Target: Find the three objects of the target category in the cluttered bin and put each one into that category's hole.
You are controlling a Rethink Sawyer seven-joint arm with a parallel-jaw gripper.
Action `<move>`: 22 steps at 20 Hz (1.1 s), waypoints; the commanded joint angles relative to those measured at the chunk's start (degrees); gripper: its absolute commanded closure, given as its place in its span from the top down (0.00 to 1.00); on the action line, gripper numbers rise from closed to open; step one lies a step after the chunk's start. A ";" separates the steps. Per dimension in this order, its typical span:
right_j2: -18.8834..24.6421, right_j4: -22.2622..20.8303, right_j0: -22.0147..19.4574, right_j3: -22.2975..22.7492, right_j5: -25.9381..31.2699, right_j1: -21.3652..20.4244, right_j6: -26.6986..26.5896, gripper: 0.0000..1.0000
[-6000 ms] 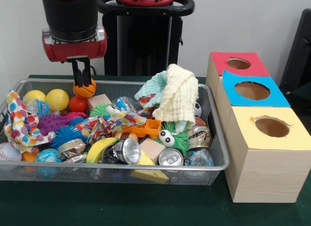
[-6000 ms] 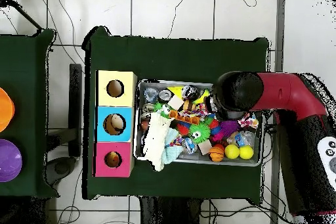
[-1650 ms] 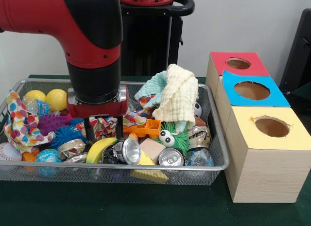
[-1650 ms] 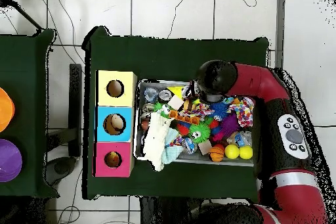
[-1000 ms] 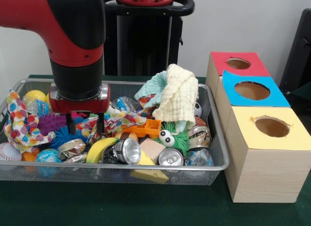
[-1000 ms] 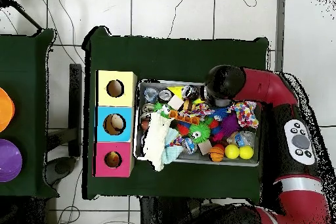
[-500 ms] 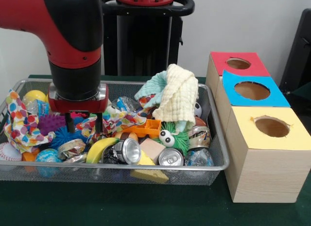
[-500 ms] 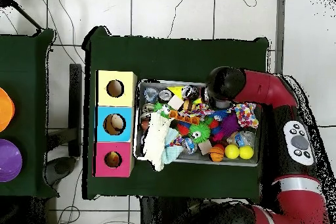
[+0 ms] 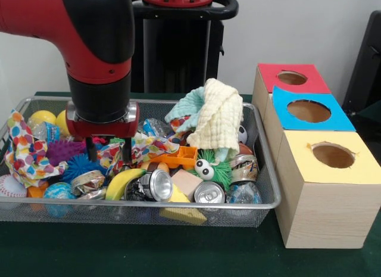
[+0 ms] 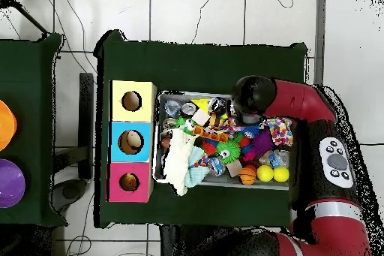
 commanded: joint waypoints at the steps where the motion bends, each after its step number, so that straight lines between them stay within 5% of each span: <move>1: -1.51 3.32 1.42 3.52 4.62 1.46 11.20 1.00; 11: -3.57 5.70 2.60 3.57 6.55 2.00 10.32 1.00; 22: -5.26 6.86 3.27 5.35 2.48 3.38 10.64 1.00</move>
